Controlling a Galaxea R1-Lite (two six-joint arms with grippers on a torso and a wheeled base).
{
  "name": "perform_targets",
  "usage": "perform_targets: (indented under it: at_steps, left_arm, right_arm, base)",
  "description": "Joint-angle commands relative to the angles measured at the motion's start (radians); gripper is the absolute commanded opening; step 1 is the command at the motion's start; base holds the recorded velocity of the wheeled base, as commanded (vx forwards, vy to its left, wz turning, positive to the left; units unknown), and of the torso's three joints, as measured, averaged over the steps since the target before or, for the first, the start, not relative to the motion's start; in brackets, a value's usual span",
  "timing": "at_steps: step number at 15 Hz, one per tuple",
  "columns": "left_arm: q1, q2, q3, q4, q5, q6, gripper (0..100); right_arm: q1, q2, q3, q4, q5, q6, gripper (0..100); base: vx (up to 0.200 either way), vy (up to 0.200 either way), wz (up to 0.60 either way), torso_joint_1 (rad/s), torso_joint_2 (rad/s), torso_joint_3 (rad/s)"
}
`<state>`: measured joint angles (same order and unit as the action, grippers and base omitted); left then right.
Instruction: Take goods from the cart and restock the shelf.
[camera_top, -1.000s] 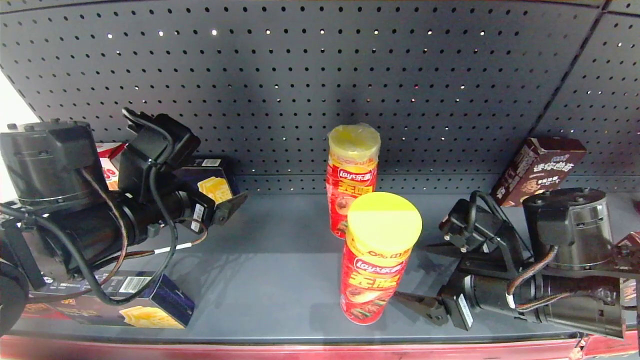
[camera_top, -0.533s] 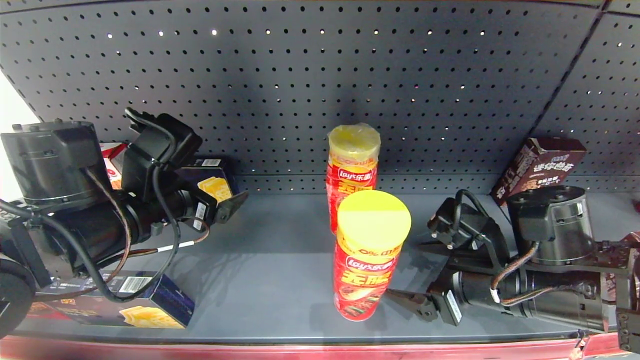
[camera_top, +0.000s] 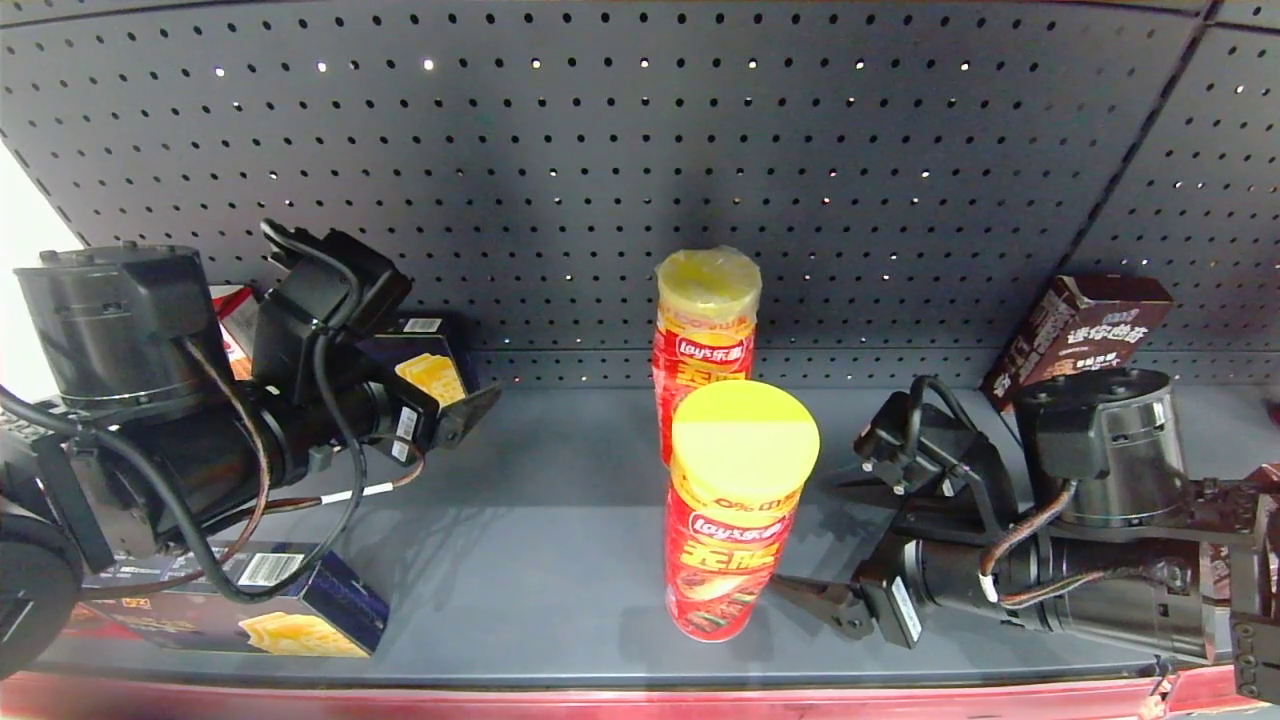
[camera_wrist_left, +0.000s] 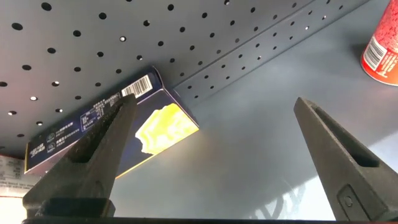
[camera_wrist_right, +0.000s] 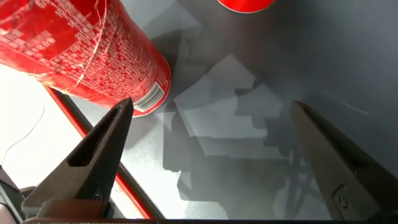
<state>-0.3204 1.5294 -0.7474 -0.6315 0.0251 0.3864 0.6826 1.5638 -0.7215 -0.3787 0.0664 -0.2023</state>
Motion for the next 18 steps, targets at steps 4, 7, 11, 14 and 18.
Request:
perform_targets:
  at_steps: [4,7,11,14,18]
  left_arm:
    - [0.012,0.005,-0.001,-0.001,-0.002,0.000,100]
    - [0.012,0.006,-0.001,-0.002,-0.007,0.000,100]
    - [0.014,-0.002,0.000,-0.001,-0.007,0.000,100]
    - [0.014,-0.064,0.014,0.013,-0.007,0.002,100]
    - [0.012,-0.183,0.026,0.065,-0.005,0.002,100]
  right_arm:
    - [0.005,0.013,-0.010,-0.008,0.003,0.000,100]
    - [0.005,0.010,-0.003,-0.009,0.001,0.000,100]
    - [-0.012,-0.041,0.019,-0.039,-0.003,0.003,100]
    - [-0.058,-0.188,0.039,-0.037,-0.007,0.004,100]
    - [-0.101,-0.352,0.077,-0.035,-0.050,0.004,100]
  base:
    - [0.000,0.000,0.00,0.000,0.00,0.000]
    - [0.000,0.000,0.00,0.000,0.00,0.000]
    - [0.000,0.000,0.00,0.000,0.00,0.000]
    - [0.000,0.000,0.00,0.000,0.00,0.000]
    - [0.000,0.000,0.00,0.000,0.00,0.000]
